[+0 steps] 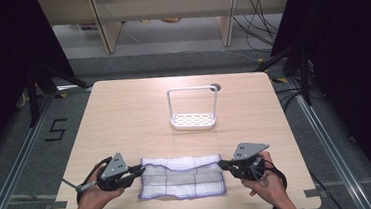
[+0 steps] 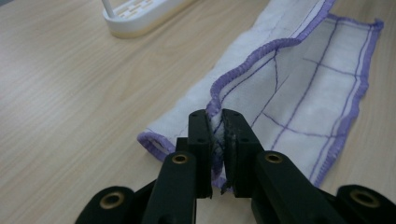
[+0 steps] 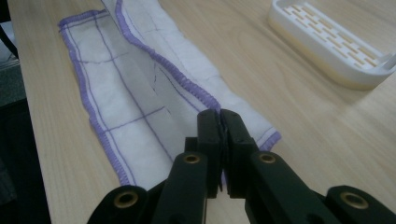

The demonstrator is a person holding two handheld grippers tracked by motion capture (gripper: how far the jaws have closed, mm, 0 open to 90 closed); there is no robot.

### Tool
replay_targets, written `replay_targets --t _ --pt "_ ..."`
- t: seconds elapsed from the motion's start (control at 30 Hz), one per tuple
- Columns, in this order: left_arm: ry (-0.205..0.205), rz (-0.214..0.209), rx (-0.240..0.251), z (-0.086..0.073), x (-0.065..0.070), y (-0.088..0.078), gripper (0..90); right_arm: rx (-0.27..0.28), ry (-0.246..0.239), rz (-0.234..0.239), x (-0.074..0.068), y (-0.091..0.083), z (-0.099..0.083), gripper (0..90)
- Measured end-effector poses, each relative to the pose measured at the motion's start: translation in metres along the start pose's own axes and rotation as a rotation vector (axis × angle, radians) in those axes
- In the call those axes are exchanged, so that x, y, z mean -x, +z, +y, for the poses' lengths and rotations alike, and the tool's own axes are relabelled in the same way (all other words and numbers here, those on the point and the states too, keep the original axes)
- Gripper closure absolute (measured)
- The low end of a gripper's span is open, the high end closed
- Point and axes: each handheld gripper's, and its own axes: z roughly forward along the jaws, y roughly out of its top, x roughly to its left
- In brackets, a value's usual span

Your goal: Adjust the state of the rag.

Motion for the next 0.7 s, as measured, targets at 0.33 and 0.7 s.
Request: replay_targets --t 0.33,0.7 --pt "0.021 -0.014 -0.038 -0.016 0.014 0.001 81.7 -0.035 -0.010 0.020 -0.010 0.004 -0.016 87.4" --pt "0.141 -0.020 -0.114 -0.027 0.038 -0.005 82.9 -0.115 -0.060 0.025 -0.032 0.007 -0.034 86.8"
